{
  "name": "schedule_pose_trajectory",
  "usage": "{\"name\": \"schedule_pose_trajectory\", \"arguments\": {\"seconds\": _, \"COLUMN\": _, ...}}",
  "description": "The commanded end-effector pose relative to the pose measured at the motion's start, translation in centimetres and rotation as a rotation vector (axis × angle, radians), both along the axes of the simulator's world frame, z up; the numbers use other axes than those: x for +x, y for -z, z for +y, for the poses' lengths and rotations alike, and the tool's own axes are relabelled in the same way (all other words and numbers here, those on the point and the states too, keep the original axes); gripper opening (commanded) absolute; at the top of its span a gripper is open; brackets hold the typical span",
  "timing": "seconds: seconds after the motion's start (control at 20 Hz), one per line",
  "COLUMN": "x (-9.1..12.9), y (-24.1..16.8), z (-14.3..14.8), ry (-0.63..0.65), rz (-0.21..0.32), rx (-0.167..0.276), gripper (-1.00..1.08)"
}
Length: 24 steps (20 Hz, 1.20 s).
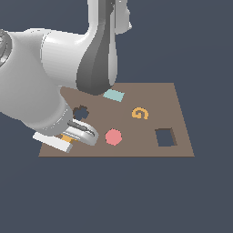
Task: Insert a designated object into the corresponding slot on a board.
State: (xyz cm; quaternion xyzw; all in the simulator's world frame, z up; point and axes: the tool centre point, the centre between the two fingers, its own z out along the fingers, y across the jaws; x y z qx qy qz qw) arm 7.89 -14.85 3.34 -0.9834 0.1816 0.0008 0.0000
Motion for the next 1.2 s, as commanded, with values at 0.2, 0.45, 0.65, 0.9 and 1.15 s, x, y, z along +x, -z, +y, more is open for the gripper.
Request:
{"name": "schedule_pose_trajectory", "arguments": {"seconds": 0.2, "x": -2.0, "y": -0.2, "z": 0.3, "ry": -0.001, "rz": -0.001, "rx": 0.000, "gripper": -1.00}}
{"name": "schedule_pose_trajectory", "arguments": {"seconds": 0.45, "x": -4.3, "y": -0.4, "z": 0.8, "ry": -0.002, "rz": 0.000, "rx": 0.000, "gripper": -1.00}}
{"name": "schedule_pose_trajectory", "arguments": {"seconds": 0.65, "x": -6.0, "y": -0.5, "z": 1.1, "ry": -0.003, "rz": 0.000, "rx": 0.000, "gripper": -1.00}}
{"name": "schedule_pose_trajectory", "arguments": {"seconds": 0.9, "x": -7.6, "y": -0.6, "z": 1.3, "ry": -0.003, "rz": 0.000, "rx": 0.000, "gripper": -1.00}}
{"name": "schedule_pose_trajectory", "arguments": {"seconds": 1.15, "x": -8.4, "y": -0.7, "z": 1.5, "ry": -0.003, "rz": 0.000, "rx": 0.000, "gripper": -1.00}}
